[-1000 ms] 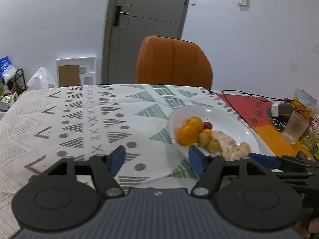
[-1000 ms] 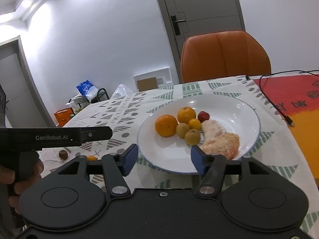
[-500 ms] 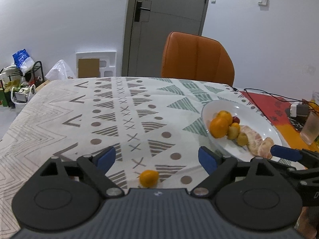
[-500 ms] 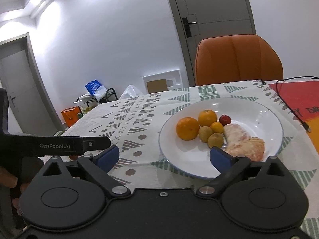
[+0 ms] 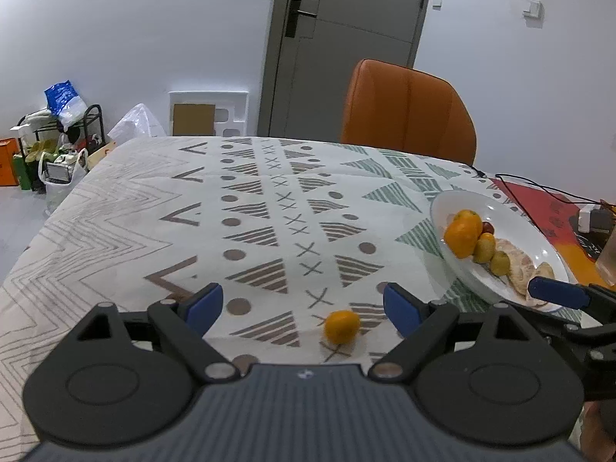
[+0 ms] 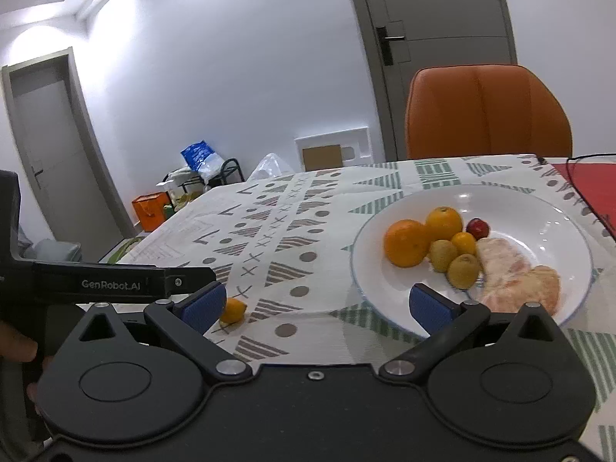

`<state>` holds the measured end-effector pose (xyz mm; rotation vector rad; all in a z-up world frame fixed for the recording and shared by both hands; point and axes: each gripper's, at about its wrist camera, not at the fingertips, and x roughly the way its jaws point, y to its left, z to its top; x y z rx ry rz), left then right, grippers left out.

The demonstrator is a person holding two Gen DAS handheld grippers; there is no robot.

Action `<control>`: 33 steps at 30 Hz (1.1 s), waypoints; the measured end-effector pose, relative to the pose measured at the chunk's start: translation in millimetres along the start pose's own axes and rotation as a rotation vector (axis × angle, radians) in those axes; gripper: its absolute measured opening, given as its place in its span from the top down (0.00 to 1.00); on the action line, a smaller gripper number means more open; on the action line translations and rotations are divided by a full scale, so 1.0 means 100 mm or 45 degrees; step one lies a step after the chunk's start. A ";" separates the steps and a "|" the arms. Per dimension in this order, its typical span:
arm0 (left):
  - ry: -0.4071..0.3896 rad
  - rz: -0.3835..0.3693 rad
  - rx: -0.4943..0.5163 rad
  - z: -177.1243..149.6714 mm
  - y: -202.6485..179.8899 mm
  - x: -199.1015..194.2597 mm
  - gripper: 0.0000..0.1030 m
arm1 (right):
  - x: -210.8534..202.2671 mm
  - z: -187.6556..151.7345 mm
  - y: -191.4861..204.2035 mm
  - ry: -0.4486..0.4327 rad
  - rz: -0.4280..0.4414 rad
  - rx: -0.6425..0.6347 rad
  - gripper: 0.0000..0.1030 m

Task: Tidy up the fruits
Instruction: 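Move both open tools back toward the last fruits on the table, then grasp the dark brown fruit with the left tool while the right tool grasps a small mandarin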

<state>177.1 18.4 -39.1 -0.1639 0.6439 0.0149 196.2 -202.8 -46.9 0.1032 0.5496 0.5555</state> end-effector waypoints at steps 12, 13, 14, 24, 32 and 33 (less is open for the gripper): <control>0.015 0.023 -0.045 -0.09 0.23 0.02 0.14 | 0.19 -0.01 0.20 0.057 0.065 -0.032 0.11; 0.014 0.027 -0.049 -0.09 0.25 0.01 0.14 | 0.21 -0.01 0.22 0.065 0.069 -0.037 0.13; 0.014 0.032 -0.054 -0.10 0.27 0.01 0.14 | 0.23 -0.01 0.24 0.073 0.074 -0.039 0.15; -0.005 0.090 -0.120 -0.11 0.53 0.01 0.14 | 0.45 -0.02 0.43 0.143 0.121 -0.080 0.30; -0.002 0.077 -0.160 -0.11 0.66 0.11 0.26 | 0.61 -0.03 0.55 0.198 0.133 -0.107 0.42; 0.005 0.076 -0.163 -0.11 0.67 0.13 0.30 | 0.64 -0.03 0.57 0.206 0.131 -0.112 0.42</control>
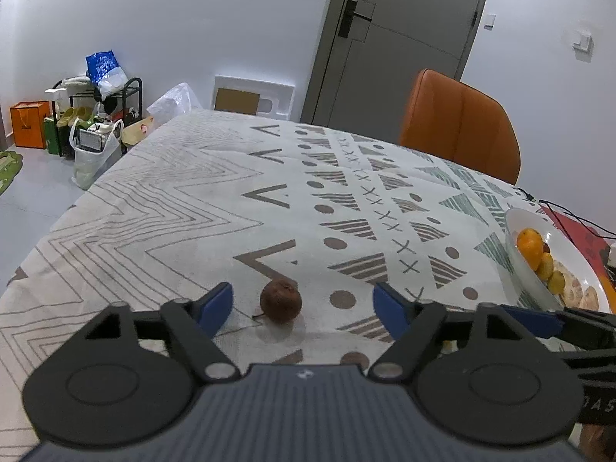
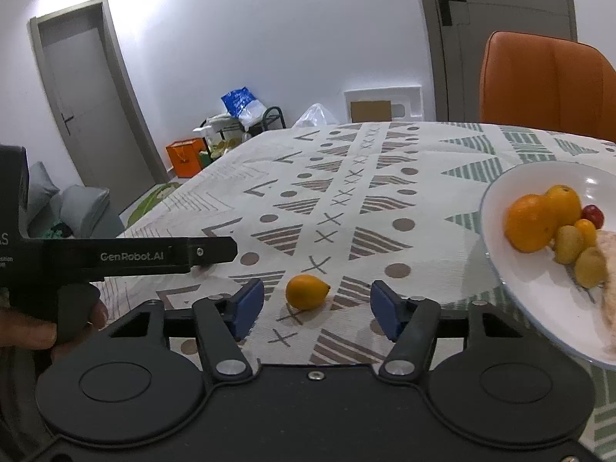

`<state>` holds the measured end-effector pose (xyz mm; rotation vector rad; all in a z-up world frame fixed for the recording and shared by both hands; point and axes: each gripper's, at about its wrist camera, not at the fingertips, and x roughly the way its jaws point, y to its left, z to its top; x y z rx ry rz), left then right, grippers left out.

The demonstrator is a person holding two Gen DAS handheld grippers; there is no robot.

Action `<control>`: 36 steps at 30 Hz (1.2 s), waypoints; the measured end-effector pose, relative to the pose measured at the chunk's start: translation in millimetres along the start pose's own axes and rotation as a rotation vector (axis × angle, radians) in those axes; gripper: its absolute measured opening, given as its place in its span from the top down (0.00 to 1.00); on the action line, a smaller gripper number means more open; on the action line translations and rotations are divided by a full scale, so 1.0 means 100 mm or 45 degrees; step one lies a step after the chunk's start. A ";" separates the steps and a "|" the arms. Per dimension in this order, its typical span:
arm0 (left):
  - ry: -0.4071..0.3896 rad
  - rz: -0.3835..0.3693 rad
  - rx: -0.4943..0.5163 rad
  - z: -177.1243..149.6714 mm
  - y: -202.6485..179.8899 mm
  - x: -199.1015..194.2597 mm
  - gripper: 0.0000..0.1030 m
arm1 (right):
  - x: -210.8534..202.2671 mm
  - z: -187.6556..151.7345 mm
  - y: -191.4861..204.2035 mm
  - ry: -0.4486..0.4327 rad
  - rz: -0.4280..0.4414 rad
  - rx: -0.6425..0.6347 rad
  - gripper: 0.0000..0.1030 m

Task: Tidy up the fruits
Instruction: 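Grasp the dark brown fruit with the left tool while the right tool grasps a small mandarin, then carry the brown fruit with the left tool while the right tool carries the mandarin to the plate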

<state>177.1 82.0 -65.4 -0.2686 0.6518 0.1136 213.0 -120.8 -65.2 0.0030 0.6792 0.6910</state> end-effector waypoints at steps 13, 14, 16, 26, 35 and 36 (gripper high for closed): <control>0.019 -0.040 0.028 -0.01 -0.04 0.05 0.79 | 0.10 0.01 0.12 0.039 -0.022 -0.054 0.76; 0.023 -0.051 0.036 -0.01 -0.08 0.05 0.79 | 0.07 0.01 0.11 0.031 -0.029 -0.047 0.76; 0.023 -0.067 0.055 -0.01 -0.15 0.04 0.79 | 0.02 0.01 0.05 0.015 -0.036 -0.025 0.76; -0.003 -0.144 0.151 0.01 -0.60 -0.02 0.79 | -0.32 0.04 -0.23 -0.091 -0.097 0.049 0.76; -0.012 -0.189 0.212 0.02 -0.91 -0.03 0.79 | -0.57 -0.04 -0.50 -0.158 -0.156 0.130 0.76; -0.010 -0.193 0.215 0.02 -0.94 -0.03 0.79 | -0.59 -0.05 -0.53 -0.163 -0.162 0.136 0.76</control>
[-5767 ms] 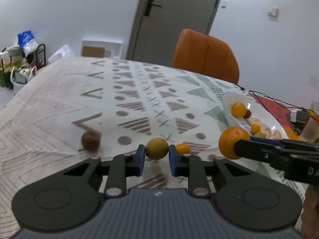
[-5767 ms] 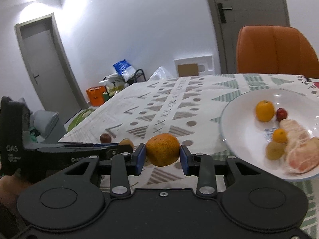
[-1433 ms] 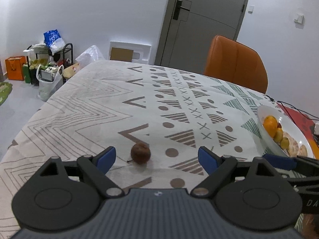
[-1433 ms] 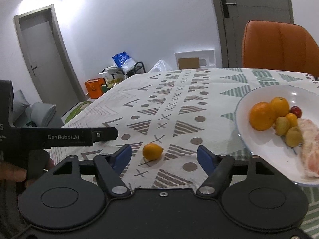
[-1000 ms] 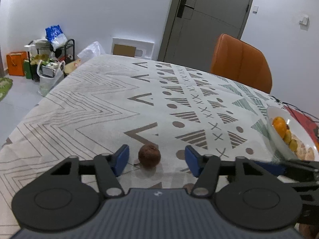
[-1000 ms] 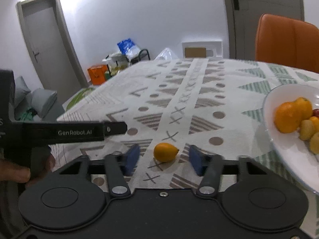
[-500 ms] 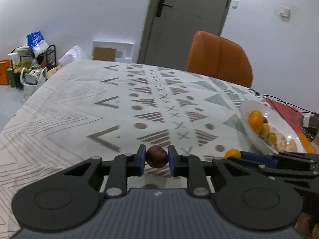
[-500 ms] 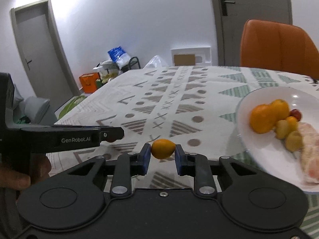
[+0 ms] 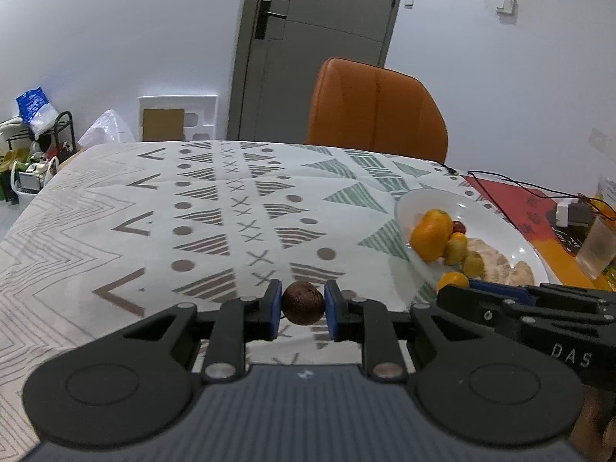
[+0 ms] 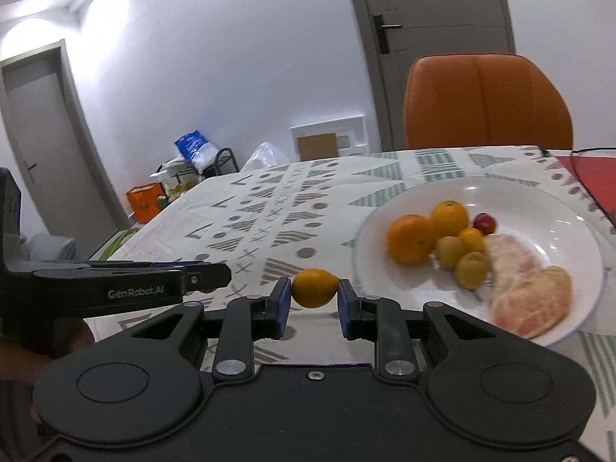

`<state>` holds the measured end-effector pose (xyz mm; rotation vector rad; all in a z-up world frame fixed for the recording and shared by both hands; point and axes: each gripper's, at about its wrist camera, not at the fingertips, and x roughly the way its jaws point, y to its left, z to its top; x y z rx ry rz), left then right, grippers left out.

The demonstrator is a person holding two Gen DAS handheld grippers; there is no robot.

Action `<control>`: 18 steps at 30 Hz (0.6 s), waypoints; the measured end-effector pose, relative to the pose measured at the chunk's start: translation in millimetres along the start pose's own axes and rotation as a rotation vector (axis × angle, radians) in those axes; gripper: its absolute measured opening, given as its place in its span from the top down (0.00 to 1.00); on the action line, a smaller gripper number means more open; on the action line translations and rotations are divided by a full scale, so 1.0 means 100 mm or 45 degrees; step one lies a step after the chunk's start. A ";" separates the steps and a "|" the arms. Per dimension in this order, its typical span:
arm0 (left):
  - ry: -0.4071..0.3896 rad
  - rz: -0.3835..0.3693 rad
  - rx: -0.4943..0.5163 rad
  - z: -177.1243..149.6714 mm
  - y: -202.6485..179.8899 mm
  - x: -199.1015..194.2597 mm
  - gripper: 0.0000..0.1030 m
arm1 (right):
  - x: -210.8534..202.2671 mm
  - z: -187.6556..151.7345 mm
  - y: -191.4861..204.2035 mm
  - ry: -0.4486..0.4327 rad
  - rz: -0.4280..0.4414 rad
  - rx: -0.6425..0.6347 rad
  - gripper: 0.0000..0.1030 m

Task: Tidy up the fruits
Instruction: 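Carry the brown fruit with the left tool while the right tool carries the mandarin to the plate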

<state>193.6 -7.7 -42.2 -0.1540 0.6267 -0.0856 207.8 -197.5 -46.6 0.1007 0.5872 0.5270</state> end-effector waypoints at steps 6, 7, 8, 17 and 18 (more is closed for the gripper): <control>0.014 -0.021 0.030 0.00 -0.16 0.05 0.79 | -0.08 0.00 -0.20 -0.030 -0.039 0.044 0.76; 0.014 -0.025 0.037 0.00 -0.19 0.06 0.79 | -0.10 -0.01 -0.23 -0.033 -0.046 0.052 0.76; 0.015 -0.029 0.041 0.01 -0.21 0.06 0.79 | -0.11 -0.02 -0.27 -0.036 -0.054 0.059 0.76; 0.015 -0.050 0.076 0.04 -0.42 0.13 0.79 | -0.20 -0.06 -0.51 -0.058 -0.092 0.111 0.76; 0.014 -0.052 0.081 0.04 -0.44 0.13 0.79 | -0.21 -0.07 -0.53 -0.059 -0.096 0.117 0.76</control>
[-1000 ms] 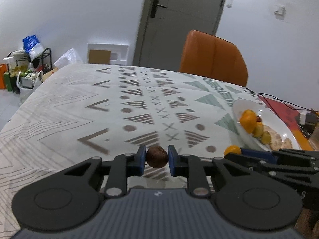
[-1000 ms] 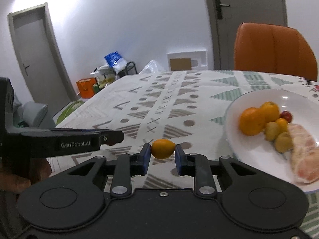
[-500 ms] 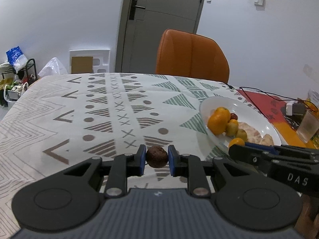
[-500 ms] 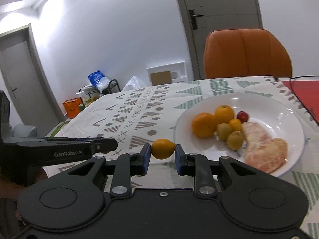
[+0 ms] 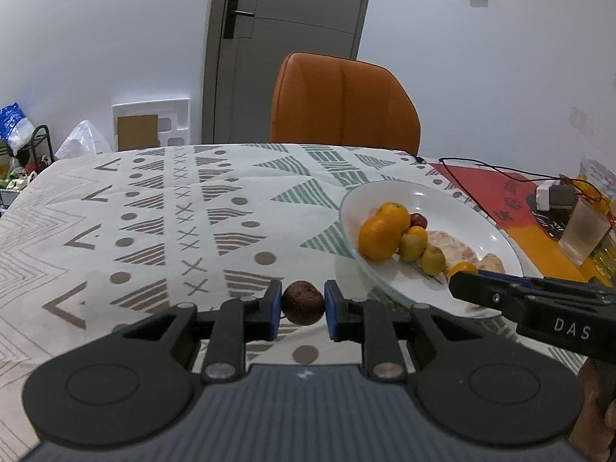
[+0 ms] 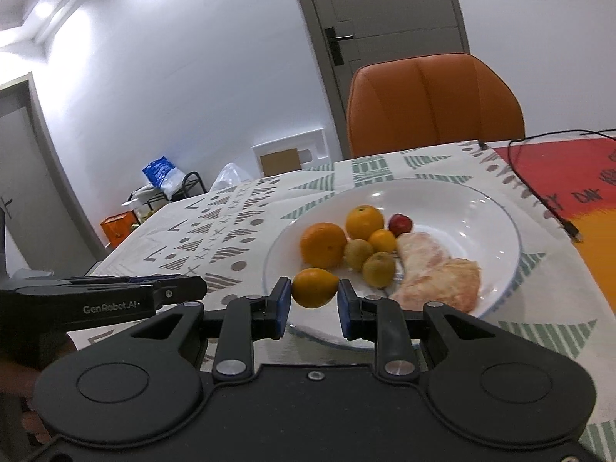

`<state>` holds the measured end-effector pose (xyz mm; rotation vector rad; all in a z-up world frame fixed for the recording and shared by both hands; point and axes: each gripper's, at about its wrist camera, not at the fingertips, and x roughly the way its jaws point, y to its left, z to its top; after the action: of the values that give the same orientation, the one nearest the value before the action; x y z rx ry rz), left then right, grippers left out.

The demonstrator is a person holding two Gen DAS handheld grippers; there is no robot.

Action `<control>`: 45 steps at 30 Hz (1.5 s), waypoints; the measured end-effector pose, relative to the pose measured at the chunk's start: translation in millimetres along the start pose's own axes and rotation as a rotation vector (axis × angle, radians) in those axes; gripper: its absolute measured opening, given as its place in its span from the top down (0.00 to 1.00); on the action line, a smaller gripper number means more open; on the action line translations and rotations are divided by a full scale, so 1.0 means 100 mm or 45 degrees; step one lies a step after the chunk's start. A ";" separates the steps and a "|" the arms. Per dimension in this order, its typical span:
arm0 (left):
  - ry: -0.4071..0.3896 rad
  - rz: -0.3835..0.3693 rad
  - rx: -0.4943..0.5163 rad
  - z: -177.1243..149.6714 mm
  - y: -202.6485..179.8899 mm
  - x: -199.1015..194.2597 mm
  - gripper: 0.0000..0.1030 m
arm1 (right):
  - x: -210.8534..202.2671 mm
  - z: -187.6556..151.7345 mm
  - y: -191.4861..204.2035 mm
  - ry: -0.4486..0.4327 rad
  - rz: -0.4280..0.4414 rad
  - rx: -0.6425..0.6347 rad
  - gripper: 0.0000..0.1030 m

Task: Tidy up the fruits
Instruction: 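Carry the brown fruit with the left tool while the right tool carries the mandarin to the plate, then open the left tool over the plate while the right tool releases the mandarin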

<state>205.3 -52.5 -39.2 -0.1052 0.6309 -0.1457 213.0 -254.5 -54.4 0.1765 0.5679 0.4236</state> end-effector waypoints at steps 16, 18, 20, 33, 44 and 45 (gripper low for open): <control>-0.016 -0.081 0.077 0.11 -0.43 0.13 0.79 | -0.22 -0.05 -0.32 -0.031 -0.087 0.055 0.66; -0.019 -0.094 0.087 0.11 -0.49 0.14 0.79 | -0.26 -0.05 -0.36 -0.033 -0.096 0.063 0.66; -0.017 -0.106 0.095 0.12 -0.54 0.17 0.79 | -0.30 -0.06 -0.38 -0.035 -0.106 0.066 0.66; -0.006 -0.148 0.111 0.14 -0.73 0.21 0.79 | -0.47 -0.08 -0.44 -0.056 -0.138 0.067 0.65; -0.011 -0.079 0.092 0.12 -0.67 0.00 0.66 | -0.55 -0.11 -0.39 -0.069 -0.110 0.055 0.54; -0.012 -0.072 0.093 0.11 -0.66 -0.02 0.65 | -0.56 -0.11 -0.38 -0.072 -0.108 0.053 0.53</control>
<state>203.1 -116.1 -20.1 -0.0536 0.6124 -0.2224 177.2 -312.4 -46.5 0.2031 0.5268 0.3236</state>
